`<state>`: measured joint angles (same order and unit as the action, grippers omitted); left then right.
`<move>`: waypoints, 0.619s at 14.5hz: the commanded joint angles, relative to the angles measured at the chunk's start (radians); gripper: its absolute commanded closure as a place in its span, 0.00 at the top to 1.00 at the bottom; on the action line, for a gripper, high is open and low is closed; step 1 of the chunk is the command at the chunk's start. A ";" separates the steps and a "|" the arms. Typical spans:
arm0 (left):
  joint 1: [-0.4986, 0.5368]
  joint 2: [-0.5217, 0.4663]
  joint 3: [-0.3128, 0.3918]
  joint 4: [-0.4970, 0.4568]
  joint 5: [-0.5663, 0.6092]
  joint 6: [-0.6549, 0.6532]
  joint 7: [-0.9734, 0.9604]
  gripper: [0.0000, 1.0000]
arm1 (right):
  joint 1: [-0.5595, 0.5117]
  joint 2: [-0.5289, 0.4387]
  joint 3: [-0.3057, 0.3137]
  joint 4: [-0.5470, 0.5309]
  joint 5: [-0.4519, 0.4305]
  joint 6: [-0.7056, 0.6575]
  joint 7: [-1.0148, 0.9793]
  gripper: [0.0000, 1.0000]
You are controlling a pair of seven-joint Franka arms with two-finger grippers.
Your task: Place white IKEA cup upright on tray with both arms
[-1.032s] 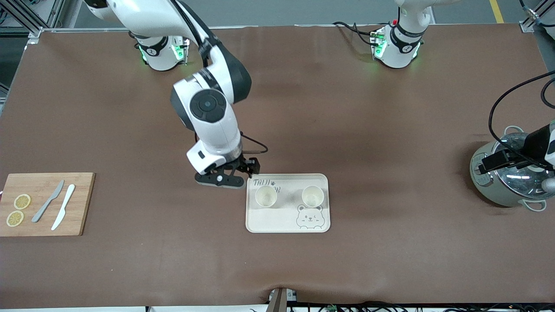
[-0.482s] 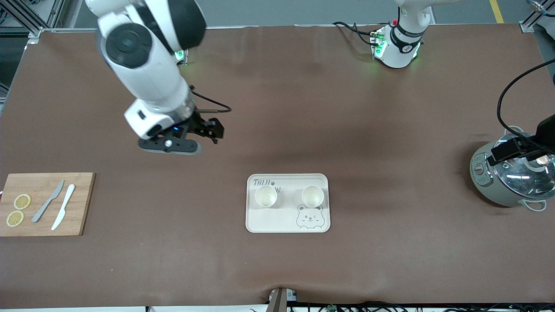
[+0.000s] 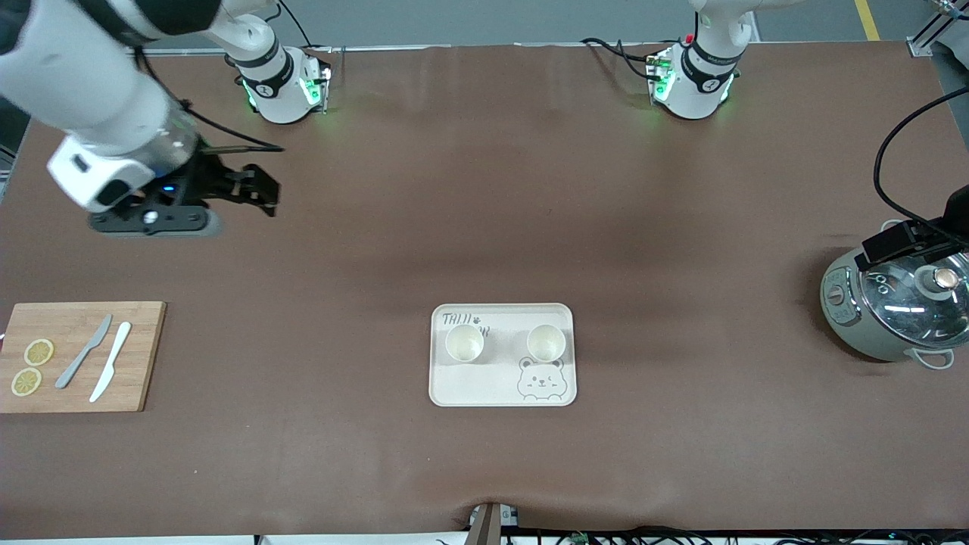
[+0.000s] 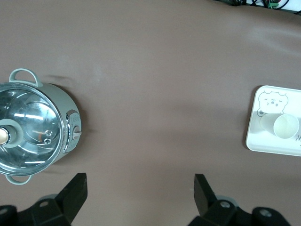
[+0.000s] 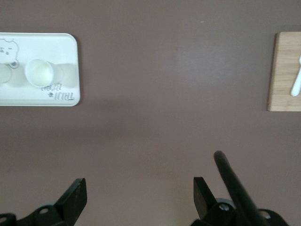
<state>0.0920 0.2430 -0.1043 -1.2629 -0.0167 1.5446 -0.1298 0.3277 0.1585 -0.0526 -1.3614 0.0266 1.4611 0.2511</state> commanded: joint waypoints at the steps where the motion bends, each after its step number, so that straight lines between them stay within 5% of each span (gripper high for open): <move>1: 0.008 -0.030 -0.005 0.002 0.012 -0.024 0.015 1.00 | -0.109 -0.028 0.014 -0.041 0.015 -0.004 -0.120 1.00; 9: 0.003 -0.091 0.000 -0.001 0.011 -0.060 0.007 1.00 | -0.334 -0.027 0.011 -0.073 -0.002 0.008 -0.418 1.00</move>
<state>0.0921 0.1708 -0.1039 -1.2584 -0.0167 1.4990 -0.1298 0.0245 0.1568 -0.0583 -1.4019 0.0259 1.4601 -0.1371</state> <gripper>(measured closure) 0.000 0.000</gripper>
